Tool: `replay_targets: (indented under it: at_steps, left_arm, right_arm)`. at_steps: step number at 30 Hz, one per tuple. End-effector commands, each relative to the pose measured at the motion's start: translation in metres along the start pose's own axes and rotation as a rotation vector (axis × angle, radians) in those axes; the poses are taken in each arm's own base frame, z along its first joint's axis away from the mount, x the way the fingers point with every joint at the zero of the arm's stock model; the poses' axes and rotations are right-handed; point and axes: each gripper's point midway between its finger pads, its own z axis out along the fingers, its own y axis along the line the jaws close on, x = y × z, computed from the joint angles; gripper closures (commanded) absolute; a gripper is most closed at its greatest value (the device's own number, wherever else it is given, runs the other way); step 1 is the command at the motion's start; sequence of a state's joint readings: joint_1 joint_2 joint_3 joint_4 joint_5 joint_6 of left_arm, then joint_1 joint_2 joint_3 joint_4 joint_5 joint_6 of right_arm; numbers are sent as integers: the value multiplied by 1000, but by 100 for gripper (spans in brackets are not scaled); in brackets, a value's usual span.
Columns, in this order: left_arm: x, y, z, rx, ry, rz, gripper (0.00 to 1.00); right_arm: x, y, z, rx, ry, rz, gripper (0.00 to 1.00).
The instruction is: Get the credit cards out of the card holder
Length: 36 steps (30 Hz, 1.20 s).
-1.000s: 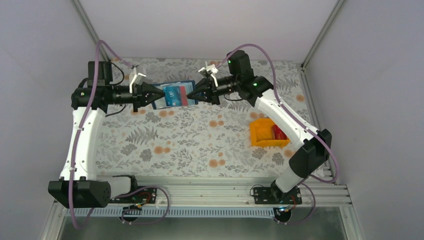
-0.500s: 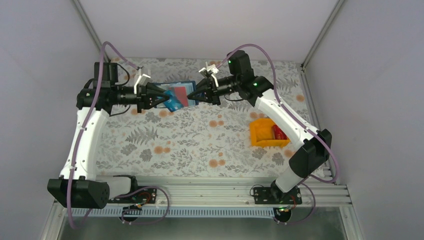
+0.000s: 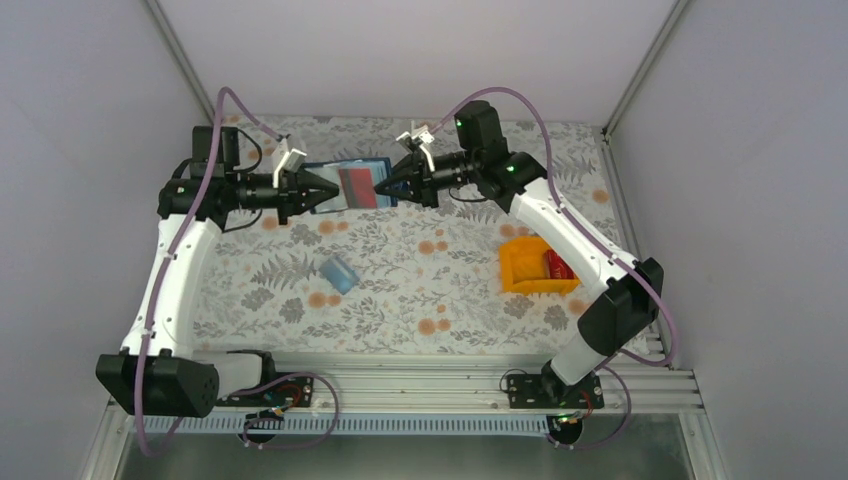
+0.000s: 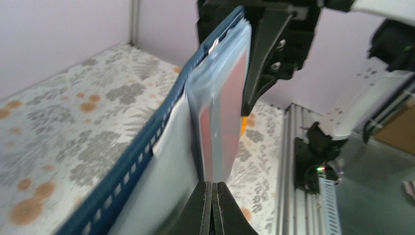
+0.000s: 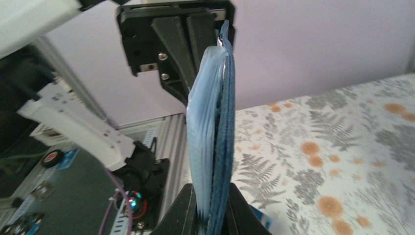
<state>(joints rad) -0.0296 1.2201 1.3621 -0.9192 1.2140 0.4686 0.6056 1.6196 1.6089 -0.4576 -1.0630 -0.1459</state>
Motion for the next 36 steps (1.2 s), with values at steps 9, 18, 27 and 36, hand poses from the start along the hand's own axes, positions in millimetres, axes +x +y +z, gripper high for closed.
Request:
replay_targets:
  at_steps: [9,18,27,36]
  left_arm:
    - [9,41,-8,-171,35,-25,84]
    - [84,90,-23,-446,290,-17,53]
    - [263,94,-24,-386,937,237,39]
    - [322,85,31,-246,1053,429,52]
  right_arm:
    - [4,-76,-22,325,-27,219,96]
    - [11,-92,-37,389,-38,275,96]
    - [14,-97,-46,415,-36,299,96]
    - [16,-95,-46,409,-32,305,96]
